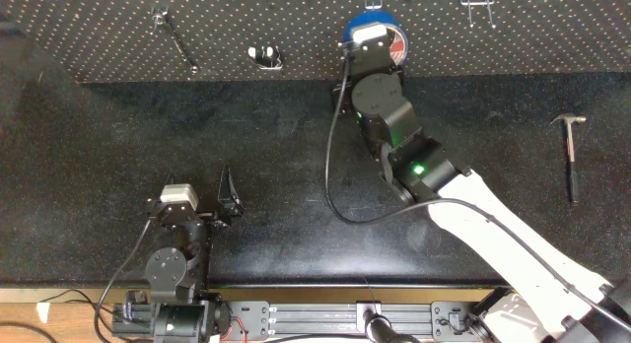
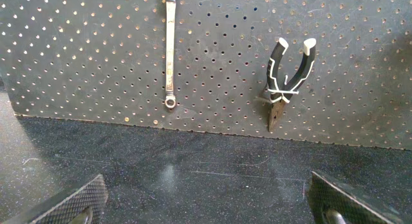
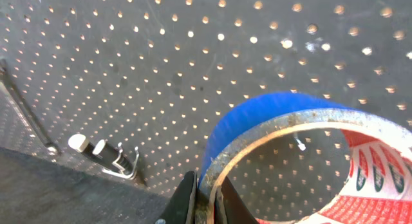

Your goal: Place Tools Onto Pegboard

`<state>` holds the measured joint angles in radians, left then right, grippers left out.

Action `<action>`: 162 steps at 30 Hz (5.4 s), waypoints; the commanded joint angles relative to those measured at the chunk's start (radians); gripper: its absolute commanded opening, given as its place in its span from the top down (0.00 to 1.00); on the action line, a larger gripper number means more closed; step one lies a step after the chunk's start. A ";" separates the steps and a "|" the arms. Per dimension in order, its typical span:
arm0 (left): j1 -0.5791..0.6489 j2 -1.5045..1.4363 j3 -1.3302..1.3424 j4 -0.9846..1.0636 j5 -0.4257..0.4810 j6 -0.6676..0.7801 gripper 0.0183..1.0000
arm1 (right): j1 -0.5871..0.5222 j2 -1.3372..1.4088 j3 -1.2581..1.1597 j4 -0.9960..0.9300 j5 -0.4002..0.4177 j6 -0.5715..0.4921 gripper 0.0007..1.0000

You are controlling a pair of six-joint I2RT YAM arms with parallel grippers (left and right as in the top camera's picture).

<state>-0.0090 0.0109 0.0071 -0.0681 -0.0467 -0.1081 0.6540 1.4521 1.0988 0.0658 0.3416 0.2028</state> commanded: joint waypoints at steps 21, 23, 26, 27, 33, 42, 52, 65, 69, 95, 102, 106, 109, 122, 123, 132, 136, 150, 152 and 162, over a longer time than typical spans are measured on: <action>0.004 -0.008 -0.002 -0.009 0.006 0.013 0.00 | -0.032 0.219 0.013 0.234 0.189 -0.126 0.92; 0.004 -0.008 -0.002 -0.009 0.006 0.012 0.00 | -0.032 0.234 0.013 0.253 0.189 -0.126 0.83; 0.004 -0.008 -0.002 -0.009 0.006 0.013 0.00 | -0.032 0.248 0.013 0.262 0.189 -0.126 0.79; 0.004 -0.008 -0.002 -0.009 0.006 0.013 0.00 | -0.032 0.249 0.013 0.262 0.189 -0.126 0.78; 0.004 -0.008 -0.002 -0.009 0.006 0.013 0.00 | -0.031 0.229 0.013 0.225 0.137 -0.126 0.65; 0.004 -0.008 -0.002 -0.009 0.006 0.013 0.00 | -0.038 -0.073 0.013 -0.391 -0.099 -0.051 0.43; 0.004 -0.008 -0.002 -0.009 0.006 0.013 0.00 | -0.846 -0.279 0.011 -1.143 -0.481 -0.343 0.01; 0.004 -0.008 -0.002 -0.009 0.006 0.013 0.00 | -1.299 0.201 0.011 -0.924 -0.481 -0.792 0.00; 0.004 -0.008 -0.002 -0.009 0.006 0.013 0.00 | -1.299 0.279 0.011 -0.921 -0.481 -0.792 0.00; 0.004 -0.008 -0.002 -0.009 0.006 0.013 0.00 | -1.298 0.196 0.011 -0.819 -0.568 -0.790 0.93; 0.004 -0.008 -0.002 -0.009 0.006 0.012 0.00 | -0.963 -0.387 0.011 -0.664 -0.735 -0.401 0.93; 0.004 -0.008 -0.002 -0.009 0.006 0.013 0.00 | -0.782 -0.347 0.011 -0.613 -0.663 -0.359 0.93; 0.004 -0.008 -0.002 -0.009 0.006 0.013 0.00 | -0.764 -0.257 0.011 -0.613 -0.664 -0.342 0.93; 0.004 -0.008 -0.002 -0.009 0.006 0.013 0.00 | -0.738 -0.076 0.011 -0.579 -0.663 -0.346 0.93; 0.004 -0.008 -0.002 -0.009 0.006 0.013 0.00 | -0.739 -0.071 0.011 -0.579 -0.663 -0.346 0.93; 0.004 -0.008 -0.002 -0.009 0.006 0.013 0.00 | -0.740 -0.066 0.011 -0.590 -0.640 -0.344 0.70; 0.004 -0.008 -0.002 -0.009 0.006 0.013 0.00 | -0.740 -0.121 -0.027 -0.609 -0.637 -0.346 0.01; 0.004 -0.008 -0.002 -0.009 0.006 0.013 0.00 | -0.739 -1.109 -1.062 0.164 -0.595 -0.063 0.00; 0.004 -0.008 -0.002 -0.009 0.006 0.013 0.00 | -0.734 -1.202 -1.095 0.134 -0.596 -0.013 0.00; 0.004 -0.008 -0.002 -0.009 0.006 0.013 0.00 | -0.703 -1.452 -1.095 -0.117 -0.585 -0.066 0.00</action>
<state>-0.0090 0.0109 0.0078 -0.0708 -0.0433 -0.1078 -0.0559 0.0135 0.0067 -0.0463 -0.2485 0.1593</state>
